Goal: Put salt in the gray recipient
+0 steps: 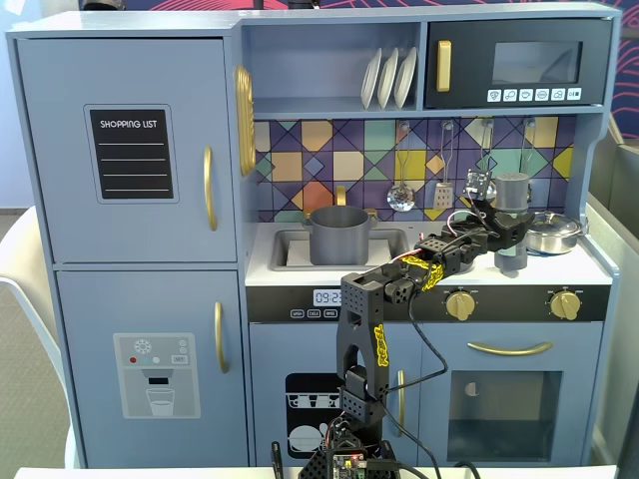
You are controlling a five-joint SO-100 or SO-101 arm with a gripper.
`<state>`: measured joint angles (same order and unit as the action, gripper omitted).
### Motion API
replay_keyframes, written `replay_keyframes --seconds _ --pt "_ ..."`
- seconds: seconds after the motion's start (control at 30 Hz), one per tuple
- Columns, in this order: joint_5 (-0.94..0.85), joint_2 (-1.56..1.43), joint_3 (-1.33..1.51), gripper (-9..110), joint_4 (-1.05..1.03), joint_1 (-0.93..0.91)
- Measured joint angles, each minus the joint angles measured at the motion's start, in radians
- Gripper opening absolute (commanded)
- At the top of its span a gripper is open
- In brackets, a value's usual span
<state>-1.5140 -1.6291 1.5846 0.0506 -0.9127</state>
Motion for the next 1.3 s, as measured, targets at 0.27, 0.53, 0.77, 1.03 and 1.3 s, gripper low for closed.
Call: replay_keyframes --seconds 0.27,0.53,0.77,1.03,1.3 --pt "0.026 -0.003 0.064 0 0.008 0.015" --pt "0.029 -0.005 0.089 26 0.044 0.017" --pt "0.031 -0.002 0.114 47 0.049 0.021" --pt "0.008 -0.256 0.262 38 -0.138 0.008" --pt "-0.031 -0.847 0.468 0 -0.792 0.118"
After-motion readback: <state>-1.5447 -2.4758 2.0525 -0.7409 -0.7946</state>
